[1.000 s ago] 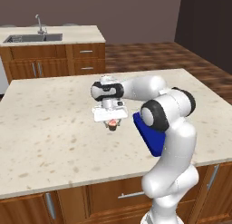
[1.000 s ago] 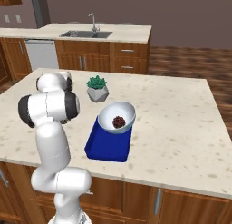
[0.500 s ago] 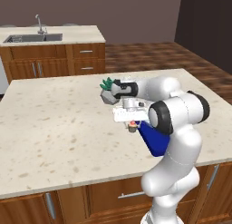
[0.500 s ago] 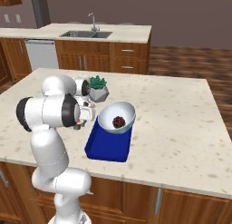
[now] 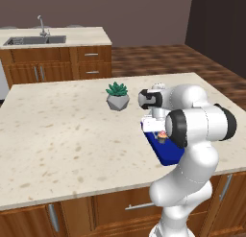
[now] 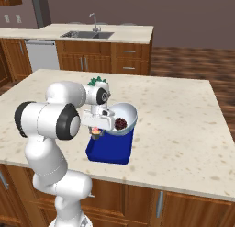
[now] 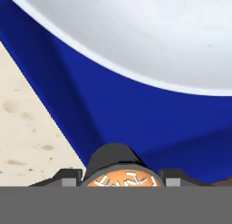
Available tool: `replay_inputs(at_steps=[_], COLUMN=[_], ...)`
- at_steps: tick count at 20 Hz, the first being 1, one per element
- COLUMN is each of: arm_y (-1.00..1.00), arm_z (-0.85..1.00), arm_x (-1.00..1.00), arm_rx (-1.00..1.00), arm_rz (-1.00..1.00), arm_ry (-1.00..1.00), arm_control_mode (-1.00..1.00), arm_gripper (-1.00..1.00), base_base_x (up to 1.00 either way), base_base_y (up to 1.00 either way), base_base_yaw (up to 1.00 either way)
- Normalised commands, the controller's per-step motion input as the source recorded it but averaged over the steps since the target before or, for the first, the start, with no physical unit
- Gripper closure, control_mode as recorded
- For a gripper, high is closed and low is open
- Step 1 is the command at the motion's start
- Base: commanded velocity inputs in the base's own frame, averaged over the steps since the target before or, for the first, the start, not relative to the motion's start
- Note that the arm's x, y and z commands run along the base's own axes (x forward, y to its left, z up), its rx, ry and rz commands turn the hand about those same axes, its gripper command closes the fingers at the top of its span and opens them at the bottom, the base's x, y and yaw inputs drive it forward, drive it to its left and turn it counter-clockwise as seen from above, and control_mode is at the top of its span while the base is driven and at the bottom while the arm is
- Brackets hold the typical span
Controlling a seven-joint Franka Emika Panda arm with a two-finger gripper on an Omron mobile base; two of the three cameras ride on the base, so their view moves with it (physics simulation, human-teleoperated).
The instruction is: Place the bowl with cake and the cupcake onto the tray.
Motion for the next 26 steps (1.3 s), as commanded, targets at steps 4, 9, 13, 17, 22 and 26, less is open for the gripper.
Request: replay_inputs(at_steps=[4,9,13,17,22,26], arm_y=[-0.44,-0.12,-0.32,-0.41,-0.06,0.0], arm_z=[-0.38,-0.33,-0.28,-0.21,-0.18,-0.05], arm_x=[0.01,0.03,0.04,0.09,0.0,0.0], arm_rx=[-0.07,-0.05,0.0,0.01,0.0,0.0], arm_rz=[0.1,0.05,0.06,0.07,0.03,0.01], arm_ry=[-0.09,-0.08,-0.1,-0.06,-0.02,-0.02], arm_control_mode=[-1.0,-1.0,-1.0,-1.0,-1.0,-1.0], arm_gripper=[1.0,1.0,1.0,1.0,-1.0,-1.0], base_base_x=[0.0,0.0,0.0,0.0,0.0,0.0], base_base_y=[0.0,0.0,0.0,0.0,0.0,0.0], base_base_yaw=[0.0,0.0,0.0,0.0,0.0,0.0])
